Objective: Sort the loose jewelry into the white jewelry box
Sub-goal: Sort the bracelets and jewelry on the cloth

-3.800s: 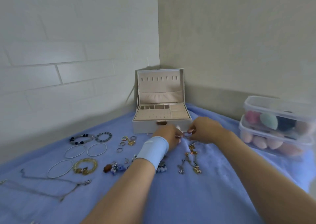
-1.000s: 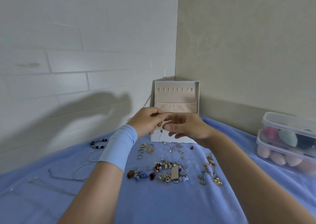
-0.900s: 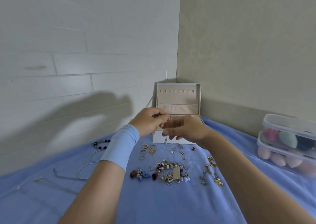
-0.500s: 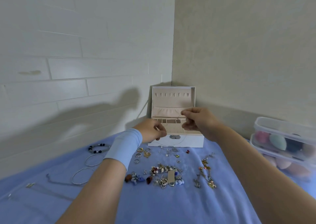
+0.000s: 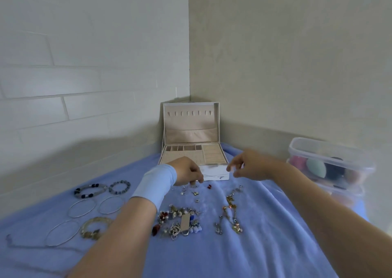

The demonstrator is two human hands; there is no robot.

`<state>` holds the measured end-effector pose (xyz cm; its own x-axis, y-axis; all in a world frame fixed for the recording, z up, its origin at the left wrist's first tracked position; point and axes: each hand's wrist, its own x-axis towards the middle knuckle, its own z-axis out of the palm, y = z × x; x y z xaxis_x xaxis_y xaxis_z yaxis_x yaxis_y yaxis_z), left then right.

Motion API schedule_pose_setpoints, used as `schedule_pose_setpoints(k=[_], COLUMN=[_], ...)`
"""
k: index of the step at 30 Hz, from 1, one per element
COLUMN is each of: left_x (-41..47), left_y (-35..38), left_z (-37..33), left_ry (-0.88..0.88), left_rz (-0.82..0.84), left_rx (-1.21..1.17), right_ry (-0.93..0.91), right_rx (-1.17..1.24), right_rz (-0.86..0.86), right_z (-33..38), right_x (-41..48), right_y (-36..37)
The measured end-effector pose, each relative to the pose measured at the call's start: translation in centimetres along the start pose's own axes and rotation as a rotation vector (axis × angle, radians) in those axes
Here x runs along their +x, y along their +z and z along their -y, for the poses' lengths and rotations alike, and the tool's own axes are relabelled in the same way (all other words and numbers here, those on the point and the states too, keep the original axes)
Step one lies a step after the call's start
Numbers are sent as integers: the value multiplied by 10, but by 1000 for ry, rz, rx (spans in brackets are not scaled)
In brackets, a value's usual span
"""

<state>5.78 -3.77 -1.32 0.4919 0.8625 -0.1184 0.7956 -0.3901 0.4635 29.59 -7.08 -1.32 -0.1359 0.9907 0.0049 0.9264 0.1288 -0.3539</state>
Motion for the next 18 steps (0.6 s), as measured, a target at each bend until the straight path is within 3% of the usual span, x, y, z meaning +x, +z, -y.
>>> schedule_pose_setpoints(k=[9,18], left_x=[30,41], left_y=[30,42], left_z=[-12,-12], left_ry=[-84,-77], left_rz=[71,80], left_rx=[61,154], right_ry=[116,91], right_rx=[-359,-429], right_rz=[-39,-81], right_z=[-40,-50], right_x=[15,31], right_y=[15,33])
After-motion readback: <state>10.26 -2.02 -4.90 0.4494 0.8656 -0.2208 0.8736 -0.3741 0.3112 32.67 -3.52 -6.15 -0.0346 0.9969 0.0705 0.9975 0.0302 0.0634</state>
